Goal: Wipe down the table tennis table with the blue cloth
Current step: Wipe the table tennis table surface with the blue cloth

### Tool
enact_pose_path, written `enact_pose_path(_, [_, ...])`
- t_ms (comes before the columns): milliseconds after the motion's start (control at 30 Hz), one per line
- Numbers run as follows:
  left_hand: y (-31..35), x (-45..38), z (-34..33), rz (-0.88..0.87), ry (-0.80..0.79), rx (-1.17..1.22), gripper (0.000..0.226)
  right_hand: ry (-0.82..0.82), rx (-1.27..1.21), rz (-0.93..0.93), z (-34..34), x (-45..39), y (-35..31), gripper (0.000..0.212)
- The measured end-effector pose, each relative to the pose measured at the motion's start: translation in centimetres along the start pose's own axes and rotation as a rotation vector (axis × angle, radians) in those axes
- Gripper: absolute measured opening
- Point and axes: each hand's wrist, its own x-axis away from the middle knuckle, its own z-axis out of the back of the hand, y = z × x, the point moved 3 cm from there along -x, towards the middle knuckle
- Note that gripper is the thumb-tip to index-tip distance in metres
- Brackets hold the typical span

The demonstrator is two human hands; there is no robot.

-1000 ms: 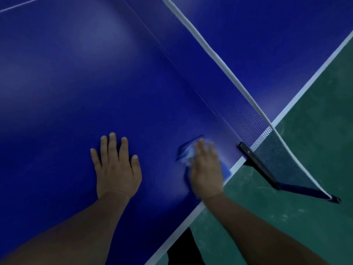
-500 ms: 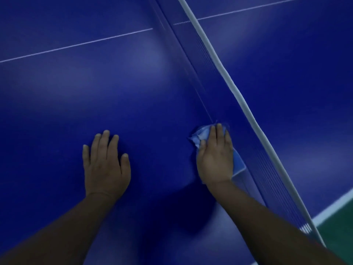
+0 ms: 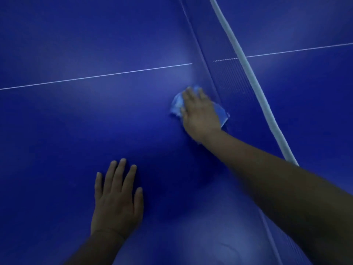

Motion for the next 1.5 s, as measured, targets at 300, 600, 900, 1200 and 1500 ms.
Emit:
enact_pose_path(300, [0.0,-0.2,-0.3,-0.046,0.01,-0.039,0.061,0.119,-0.017,-0.239,2.5,-7.0,5.2,0.046])
enact_pose_path(600, [0.0,-0.4,0.3,-0.011,0.045,0.078,0.056,0.026,-0.01,0.379,-0.7,-3.1,-10.7,0.057])
enact_pose_path(900, [-4.3,10.9,2.2,0.131,0.197,0.222,0.043,-0.04,0.075,0.782,-1.7,9.8,-8.6,0.055])
enact_pose_path(1200, [-8.5,19.5,2.2,0.41,0.103,0.046,0.055,-0.015,-0.001,0.744,-1.9,8.8,-18.4,0.051])
enact_pose_path(1500, [-8.6,20.0,2.3,0.437,0.182,0.043,0.055,-0.01,-0.047,0.79,-2.1,-3.0,-32.6,0.056])
